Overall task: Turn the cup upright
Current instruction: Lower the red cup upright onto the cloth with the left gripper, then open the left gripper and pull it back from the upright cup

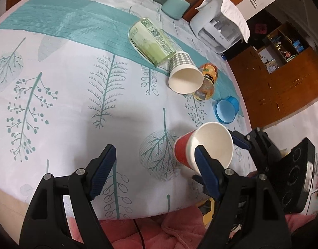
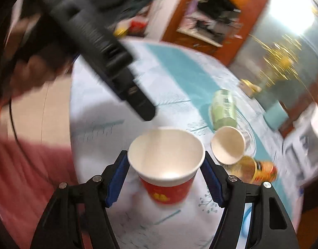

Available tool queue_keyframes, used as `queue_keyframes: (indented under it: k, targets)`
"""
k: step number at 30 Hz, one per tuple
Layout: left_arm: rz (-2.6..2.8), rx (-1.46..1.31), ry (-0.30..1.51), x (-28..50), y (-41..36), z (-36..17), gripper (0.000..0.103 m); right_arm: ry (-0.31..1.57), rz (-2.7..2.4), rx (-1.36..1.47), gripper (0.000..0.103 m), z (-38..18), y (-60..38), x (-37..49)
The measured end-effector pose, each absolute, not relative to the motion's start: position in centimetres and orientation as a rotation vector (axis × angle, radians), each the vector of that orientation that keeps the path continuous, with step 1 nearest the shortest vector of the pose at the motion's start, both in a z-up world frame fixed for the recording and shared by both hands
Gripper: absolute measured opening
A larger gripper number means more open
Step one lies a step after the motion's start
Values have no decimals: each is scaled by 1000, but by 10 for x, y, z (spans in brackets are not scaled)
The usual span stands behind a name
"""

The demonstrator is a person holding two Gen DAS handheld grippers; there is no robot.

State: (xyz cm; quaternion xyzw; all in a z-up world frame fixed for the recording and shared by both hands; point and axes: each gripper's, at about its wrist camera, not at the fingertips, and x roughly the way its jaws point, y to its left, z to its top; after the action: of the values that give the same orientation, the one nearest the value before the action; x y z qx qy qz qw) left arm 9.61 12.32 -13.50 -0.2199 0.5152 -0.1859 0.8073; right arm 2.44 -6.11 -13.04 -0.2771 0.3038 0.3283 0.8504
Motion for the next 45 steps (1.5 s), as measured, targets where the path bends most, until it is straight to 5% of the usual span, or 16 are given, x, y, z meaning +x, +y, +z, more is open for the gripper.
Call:
queue_keyframes:
  k: [8, 15, 19, 32, 39, 42, 45]
  targets:
    - [-393, -484, 1076, 87, 116, -129, 76, 591, 435, -180, 70, -123, -103, 22]
    - [-361, -442, 1093, 77, 105, -125, 76, 736, 337, -74, 71, -145, -120, 34]
    - [-329, -426, 1093, 70, 102, -125, 76, 756, 311, -39, 91, -151, -126, 29]
    - [-207, -196, 1070, 51, 47, -107, 76, 913, 139, 90, 103, -138, -171, -13]
    - [-154, -85, 1009, 36, 20, -75, 86, 1024, 1, 186, 103, -105, -202, -23]
    - [-100, -79, 952, 28, 20, -58, 101, 979, 9, 234, 103, -83, -212, -28]
    - [-51, -47, 896, 21, 19, -40, 103, 941, 1, 231, 103, -62, -214, -32]
